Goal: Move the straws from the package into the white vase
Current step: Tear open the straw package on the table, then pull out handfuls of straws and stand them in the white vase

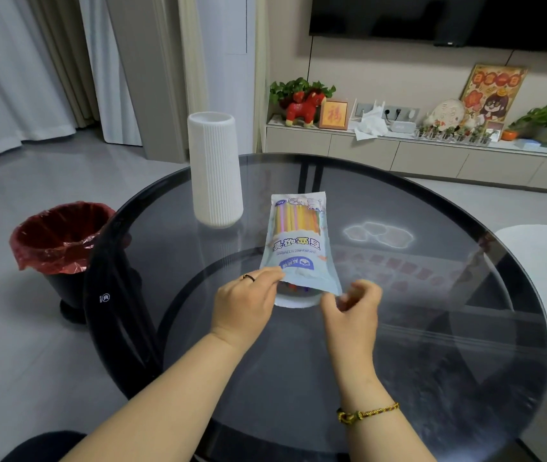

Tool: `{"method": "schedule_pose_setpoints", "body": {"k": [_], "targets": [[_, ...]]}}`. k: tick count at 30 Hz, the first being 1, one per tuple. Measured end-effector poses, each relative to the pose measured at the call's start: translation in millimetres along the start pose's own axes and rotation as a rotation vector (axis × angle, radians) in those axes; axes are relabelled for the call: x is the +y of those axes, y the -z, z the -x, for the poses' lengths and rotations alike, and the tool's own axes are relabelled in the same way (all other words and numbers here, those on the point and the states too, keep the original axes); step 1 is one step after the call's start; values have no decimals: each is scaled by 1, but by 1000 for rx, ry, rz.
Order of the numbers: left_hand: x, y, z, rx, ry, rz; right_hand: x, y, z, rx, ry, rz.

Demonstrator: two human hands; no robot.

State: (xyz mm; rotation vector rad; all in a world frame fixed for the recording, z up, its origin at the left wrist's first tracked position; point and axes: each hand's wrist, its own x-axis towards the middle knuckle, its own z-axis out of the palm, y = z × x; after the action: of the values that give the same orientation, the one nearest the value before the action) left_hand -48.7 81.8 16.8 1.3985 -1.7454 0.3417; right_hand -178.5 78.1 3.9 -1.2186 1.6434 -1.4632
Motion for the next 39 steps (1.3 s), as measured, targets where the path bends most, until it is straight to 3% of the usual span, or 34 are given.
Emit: {"method": "schedule_pose_setpoints", "body": {"k": [4,7,9,13,17,21,31,39], "targets": [[-5,-7,-9,-101,32,-85,-2,0,-16,-113,334,352],[-11,-14,-11,-265,283,50,0,-4,-26,-337,531,555],[-23,-15,-9,-221,395,208,2,-6,-31,-330,544,583],[-57,-7,-30,40,622,363,0,-14,-35,-298,634,623],[-97,-13,-67,72,820,442,-1,-20,-37,-265,675,668],[-125,-28,-95,56,840,447,0,-23,-41,-215,754,704],[-139,-67,-122,128,815,527,4,-27,-48,-185,694,697],[-121,-13,-71,111,775,453,2,-23,-46,-242,554,650]]}}
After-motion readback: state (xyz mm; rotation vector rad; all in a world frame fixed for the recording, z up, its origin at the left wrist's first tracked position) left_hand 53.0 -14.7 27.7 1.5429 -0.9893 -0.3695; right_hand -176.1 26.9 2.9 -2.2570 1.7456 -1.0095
